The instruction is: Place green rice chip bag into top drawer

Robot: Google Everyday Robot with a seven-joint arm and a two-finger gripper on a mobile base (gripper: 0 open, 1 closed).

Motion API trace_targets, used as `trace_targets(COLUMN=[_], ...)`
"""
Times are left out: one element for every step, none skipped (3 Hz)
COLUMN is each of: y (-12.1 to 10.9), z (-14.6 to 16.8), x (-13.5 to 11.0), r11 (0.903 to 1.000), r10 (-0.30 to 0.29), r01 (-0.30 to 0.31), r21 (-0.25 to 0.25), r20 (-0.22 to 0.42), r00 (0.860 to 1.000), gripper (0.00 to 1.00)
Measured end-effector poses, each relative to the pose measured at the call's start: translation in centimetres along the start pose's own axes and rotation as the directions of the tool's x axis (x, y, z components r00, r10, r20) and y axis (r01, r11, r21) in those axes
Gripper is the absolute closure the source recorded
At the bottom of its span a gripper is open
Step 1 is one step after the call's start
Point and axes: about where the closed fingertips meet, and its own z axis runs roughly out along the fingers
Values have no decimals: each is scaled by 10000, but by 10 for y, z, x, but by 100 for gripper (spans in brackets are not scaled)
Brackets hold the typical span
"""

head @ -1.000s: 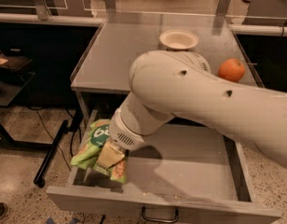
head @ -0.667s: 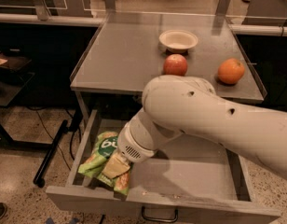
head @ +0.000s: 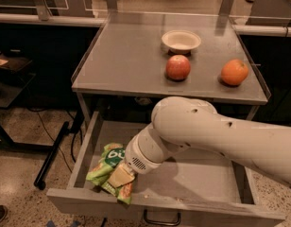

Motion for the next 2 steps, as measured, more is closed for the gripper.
trace_targets(y=[-9,-20], z=[-23,-41], x=[-18,-30], r11=[9986,9955], r10=[-275,-425], r01=[272,423], r21=[450,845], r20=[48,8], r00=[9996,9991], gripper=[100,100])
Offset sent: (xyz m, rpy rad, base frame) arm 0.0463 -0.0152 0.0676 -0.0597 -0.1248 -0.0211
